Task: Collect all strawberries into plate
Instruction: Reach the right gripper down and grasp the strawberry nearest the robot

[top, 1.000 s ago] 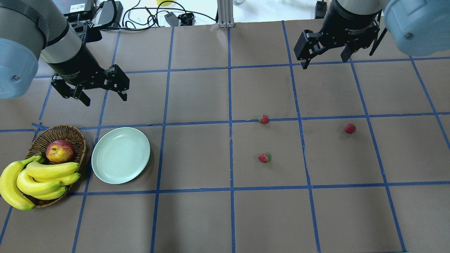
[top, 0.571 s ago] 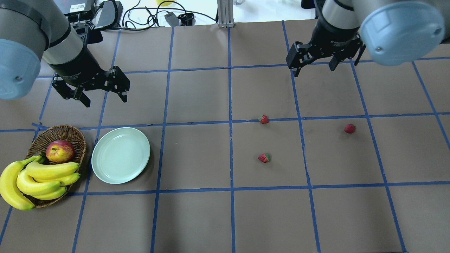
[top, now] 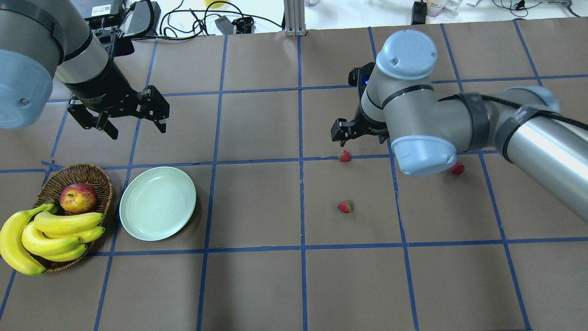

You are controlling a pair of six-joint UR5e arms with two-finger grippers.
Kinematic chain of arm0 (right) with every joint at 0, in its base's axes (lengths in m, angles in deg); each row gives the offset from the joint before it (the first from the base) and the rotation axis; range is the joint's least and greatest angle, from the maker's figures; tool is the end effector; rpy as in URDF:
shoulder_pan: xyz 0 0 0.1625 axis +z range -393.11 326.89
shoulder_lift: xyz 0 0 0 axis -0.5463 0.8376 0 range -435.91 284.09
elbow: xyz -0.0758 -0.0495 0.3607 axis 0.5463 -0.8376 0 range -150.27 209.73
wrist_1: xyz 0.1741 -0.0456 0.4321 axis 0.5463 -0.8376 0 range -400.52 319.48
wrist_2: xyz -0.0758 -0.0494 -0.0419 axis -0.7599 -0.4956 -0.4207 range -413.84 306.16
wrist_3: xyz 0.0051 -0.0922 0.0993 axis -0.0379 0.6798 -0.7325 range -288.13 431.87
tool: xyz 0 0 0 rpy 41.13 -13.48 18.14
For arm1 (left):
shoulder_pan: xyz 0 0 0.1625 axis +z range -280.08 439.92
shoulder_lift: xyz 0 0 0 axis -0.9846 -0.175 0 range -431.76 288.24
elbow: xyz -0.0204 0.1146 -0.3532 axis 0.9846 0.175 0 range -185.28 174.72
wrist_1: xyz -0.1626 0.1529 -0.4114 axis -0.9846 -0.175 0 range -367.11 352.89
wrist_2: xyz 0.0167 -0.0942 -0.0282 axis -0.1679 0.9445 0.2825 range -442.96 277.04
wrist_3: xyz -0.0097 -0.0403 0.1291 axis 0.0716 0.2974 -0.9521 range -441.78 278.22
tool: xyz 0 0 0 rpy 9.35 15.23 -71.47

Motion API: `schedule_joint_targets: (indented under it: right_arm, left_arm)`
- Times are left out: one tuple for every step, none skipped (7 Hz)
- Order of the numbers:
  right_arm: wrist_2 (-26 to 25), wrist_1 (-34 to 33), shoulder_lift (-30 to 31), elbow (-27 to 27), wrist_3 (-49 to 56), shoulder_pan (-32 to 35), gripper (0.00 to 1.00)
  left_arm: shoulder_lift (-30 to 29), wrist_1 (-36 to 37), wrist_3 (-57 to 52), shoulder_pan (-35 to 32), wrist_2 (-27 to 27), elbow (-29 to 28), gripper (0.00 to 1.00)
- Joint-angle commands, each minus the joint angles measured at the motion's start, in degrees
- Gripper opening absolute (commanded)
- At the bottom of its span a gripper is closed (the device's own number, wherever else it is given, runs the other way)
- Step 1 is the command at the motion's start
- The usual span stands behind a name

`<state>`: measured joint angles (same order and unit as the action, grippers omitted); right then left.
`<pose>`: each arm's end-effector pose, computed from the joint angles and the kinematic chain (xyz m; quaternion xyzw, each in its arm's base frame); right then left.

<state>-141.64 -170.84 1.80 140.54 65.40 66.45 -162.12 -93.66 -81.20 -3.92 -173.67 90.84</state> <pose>0.2315 -0.5400 0.1590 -0.0282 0.9974 -0.0597 0.0277 -0.0730 -0.5515 0.3431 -0.0586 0.9979 0.0267 0.0049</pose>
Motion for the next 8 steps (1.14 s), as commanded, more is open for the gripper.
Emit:
schedule_joint_targets:
  right_arm:
    - [-0.9, -9.8, -5.3, 5.0, -2.2, 4.4, 1.00]
    - [-3.9, -9.4, -5.3, 5.0, -4.3, 6.4, 1.00]
    - [-4.5, -8.7, -4.8, 5.1, -4.5, 6.5, 1.00]
    - [-4.0, -8.7, -4.9, 7.9, -4.7, 6.5, 1.00]
    - [-3.6, -9.4, -4.8, 11.7, -4.7, 6.5, 1.00]
    - [-3.6, -9.3, -4.8, 12.3, -4.7, 6.6, 1.00]
    - [-3.6, -9.2, -4.6, 12.3, -4.7, 6.7, 1.00]
    - [-4.0, -8.7, -3.4, 12.2, -4.7, 6.7, 1.00]
  left_arm:
    - [-0.2, 0.8, -0.1, 0.0, -0.1, 0.1, 1.00]
    - [0.0, 0.7, -0.5, 0.0, -0.1, -0.1, 1.00]
    - [0.3, 0.7, -0.8, 0.0, -0.2, -0.1, 1.00]
    - [0.4, 0.7, -0.8, -0.4, 0.0, 0.3, 1.00]
    - [0.9, 0.7, -0.8, -0.4, -0.1, 0.5, 1.00]
    - [1.5, 0.7, -0.9, -0.4, 0.1, 0.6, 1.00]
    - [1.0, -0.1, -1.3, 0.1, 0.0, 0.5, 1.00]
    - [1.6, -0.1, -1.3, -0.2, -1.5, -0.1, 1.00]
